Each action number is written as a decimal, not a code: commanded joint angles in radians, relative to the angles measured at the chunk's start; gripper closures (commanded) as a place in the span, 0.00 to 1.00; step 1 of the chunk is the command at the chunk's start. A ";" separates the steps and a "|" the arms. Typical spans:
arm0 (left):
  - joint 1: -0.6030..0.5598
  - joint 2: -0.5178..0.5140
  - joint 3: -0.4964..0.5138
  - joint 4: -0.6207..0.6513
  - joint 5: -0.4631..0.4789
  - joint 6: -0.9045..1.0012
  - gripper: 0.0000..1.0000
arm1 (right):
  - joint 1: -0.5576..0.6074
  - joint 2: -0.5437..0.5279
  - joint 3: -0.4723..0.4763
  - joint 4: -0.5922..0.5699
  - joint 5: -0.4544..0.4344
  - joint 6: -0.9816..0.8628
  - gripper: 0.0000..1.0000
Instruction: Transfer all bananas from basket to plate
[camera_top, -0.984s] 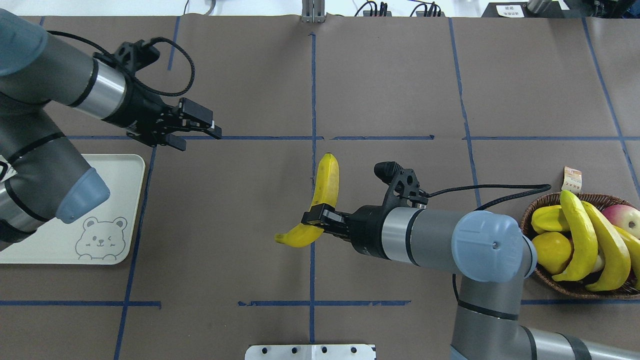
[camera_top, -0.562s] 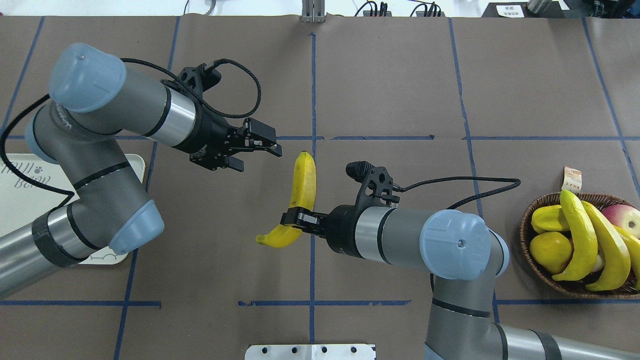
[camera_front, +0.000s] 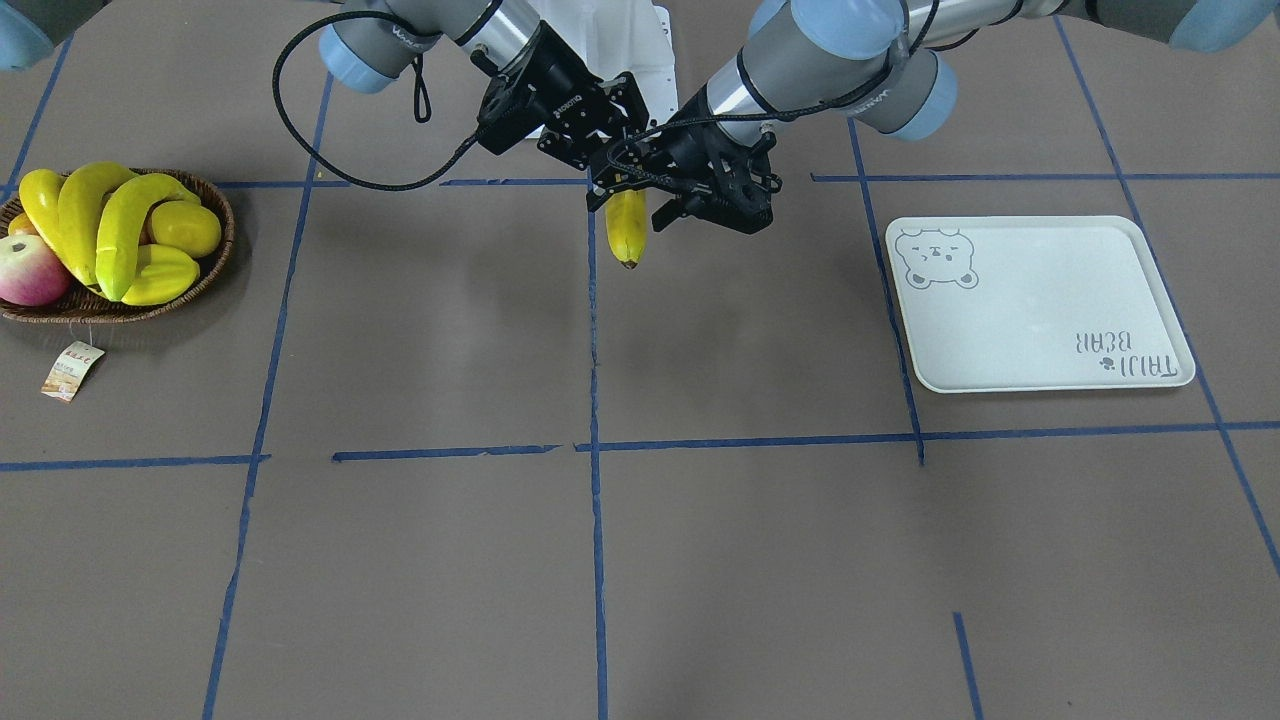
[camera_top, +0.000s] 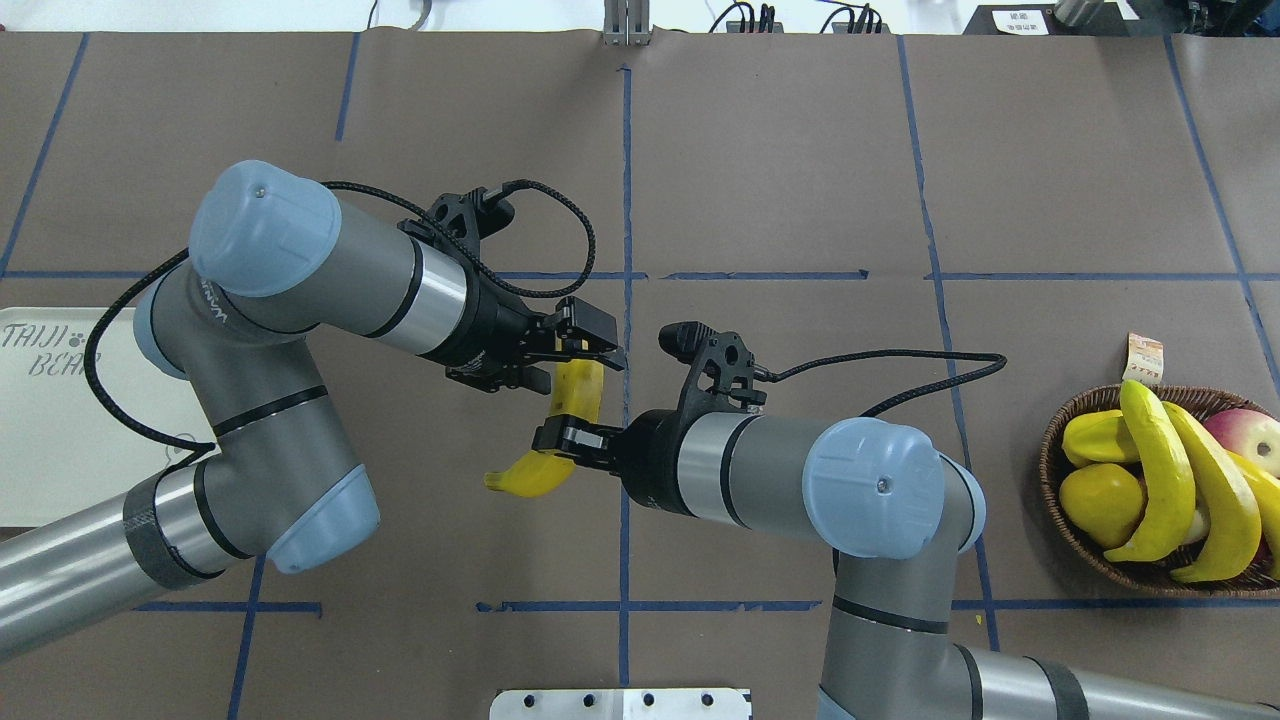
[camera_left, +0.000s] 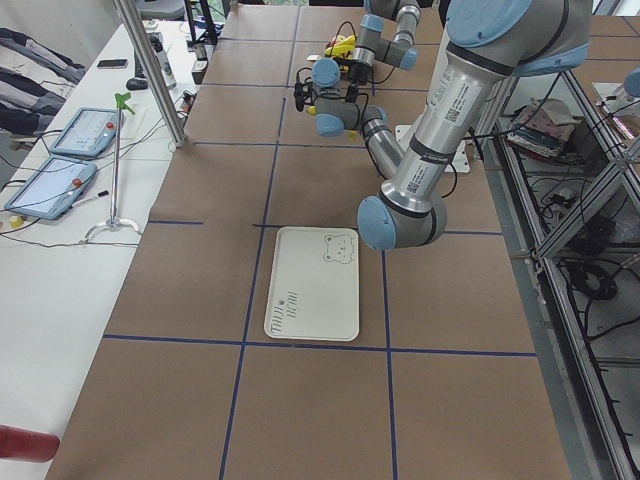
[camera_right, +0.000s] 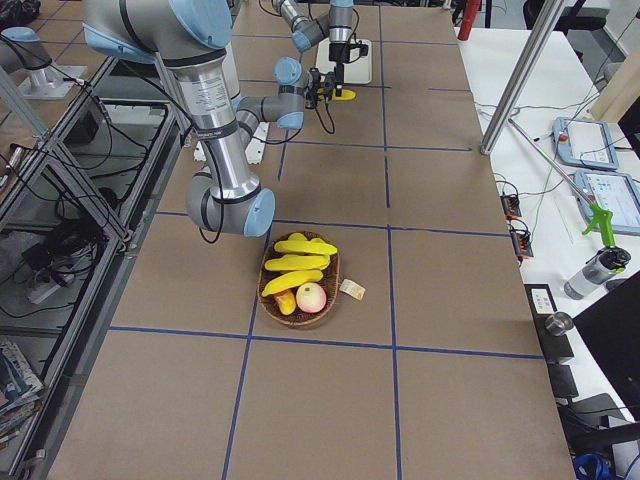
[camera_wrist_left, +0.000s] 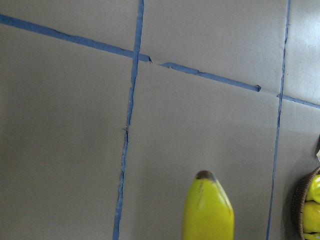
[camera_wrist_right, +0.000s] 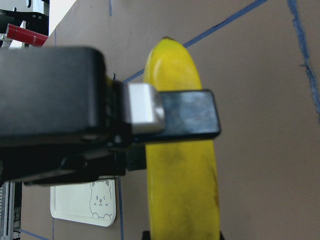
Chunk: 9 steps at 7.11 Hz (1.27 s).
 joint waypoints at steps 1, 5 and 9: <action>0.004 -0.001 0.000 -0.002 0.001 0.000 0.36 | -0.001 -0.001 0.000 0.005 0.001 -0.001 0.91; -0.002 0.002 -0.003 -0.004 0.001 0.001 1.00 | -0.001 -0.002 0.003 0.011 0.006 -0.001 0.67; -0.042 0.019 -0.011 0.003 -0.002 0.007 1.00 | 0.042 0.002 0.035 -0.028 0.053 0.005 0.00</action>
